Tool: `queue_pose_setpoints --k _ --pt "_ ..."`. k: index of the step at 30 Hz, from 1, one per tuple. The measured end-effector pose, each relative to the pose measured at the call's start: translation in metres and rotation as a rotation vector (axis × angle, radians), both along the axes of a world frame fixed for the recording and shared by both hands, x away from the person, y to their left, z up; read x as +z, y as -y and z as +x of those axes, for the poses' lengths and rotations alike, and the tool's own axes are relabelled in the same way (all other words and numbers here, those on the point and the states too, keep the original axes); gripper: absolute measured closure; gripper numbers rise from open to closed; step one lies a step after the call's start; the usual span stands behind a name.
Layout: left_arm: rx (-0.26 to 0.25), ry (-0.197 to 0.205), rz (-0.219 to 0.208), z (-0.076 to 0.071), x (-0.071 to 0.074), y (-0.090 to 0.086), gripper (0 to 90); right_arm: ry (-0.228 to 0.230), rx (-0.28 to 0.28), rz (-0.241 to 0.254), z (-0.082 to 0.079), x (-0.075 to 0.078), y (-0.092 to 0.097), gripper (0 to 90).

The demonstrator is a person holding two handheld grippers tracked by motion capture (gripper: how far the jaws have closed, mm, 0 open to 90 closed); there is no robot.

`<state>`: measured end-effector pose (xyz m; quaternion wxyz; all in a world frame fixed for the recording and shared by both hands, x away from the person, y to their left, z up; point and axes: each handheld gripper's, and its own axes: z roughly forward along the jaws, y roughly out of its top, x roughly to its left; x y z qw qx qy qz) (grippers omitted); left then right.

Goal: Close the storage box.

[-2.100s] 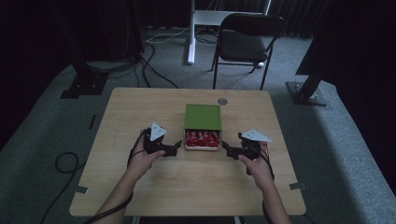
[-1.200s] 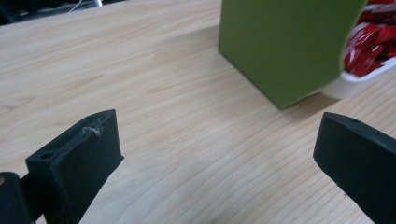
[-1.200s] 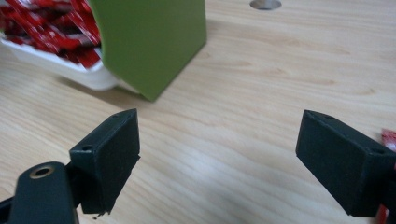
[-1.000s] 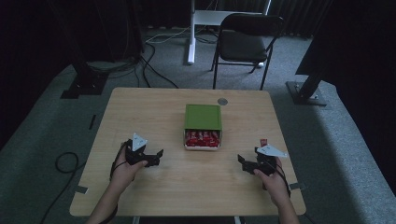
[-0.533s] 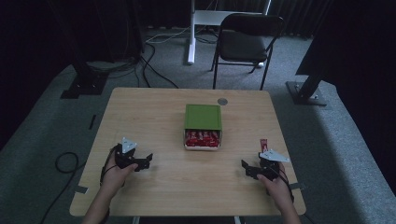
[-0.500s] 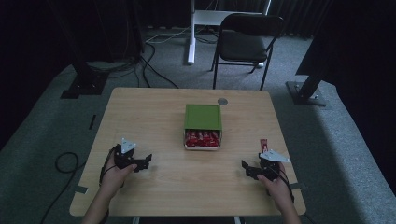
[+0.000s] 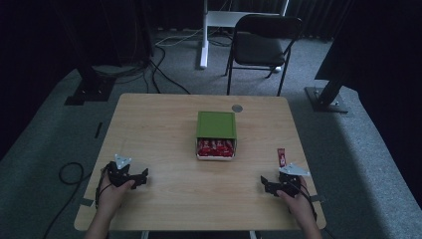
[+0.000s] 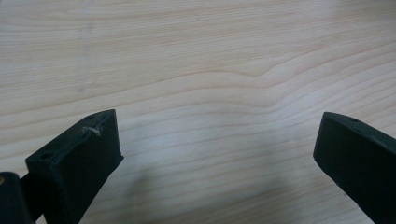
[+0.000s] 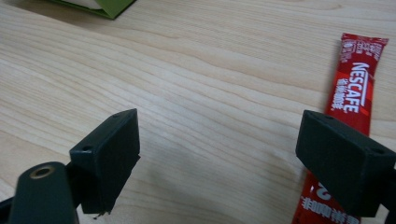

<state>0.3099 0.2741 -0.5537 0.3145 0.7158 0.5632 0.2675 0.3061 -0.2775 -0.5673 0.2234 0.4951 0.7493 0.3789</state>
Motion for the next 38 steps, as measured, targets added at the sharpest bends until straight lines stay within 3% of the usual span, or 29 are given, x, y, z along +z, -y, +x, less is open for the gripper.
queue_pose_setpoints --k 1,12,16,21,38 --pt "0.014 -0.005 -0.017 -0.003 -0.001 -0.004 1.4 -0.003 0.001 -0.004 0.0 0.0 0.0 13.3" --pt "0.113 -0.058 0.018 -0.015 -0.007 -0.022 1.4 -0.036 0.02 -0.043 0.001 -0.002 -0.004 15.2" --pt "0.123 -0.07 0.035 -0.018 -0.009 -0.022 1.4 -0.05 0.05 -0.074 0.002 -0.002 -0.007 15.9" --pt "0.127 -0.084 0.0 -0.016 -0.01 -0.024 1.4 -0.055 0.05 -0.065 0.003 -0.003 -0.007 15.7" --pt "0.132 -0.083 0.0 -0.016 -0.01 -0.023 1.3 -0.059 0.058 -0.067 0.003 -0.003 -0.007 13.7"
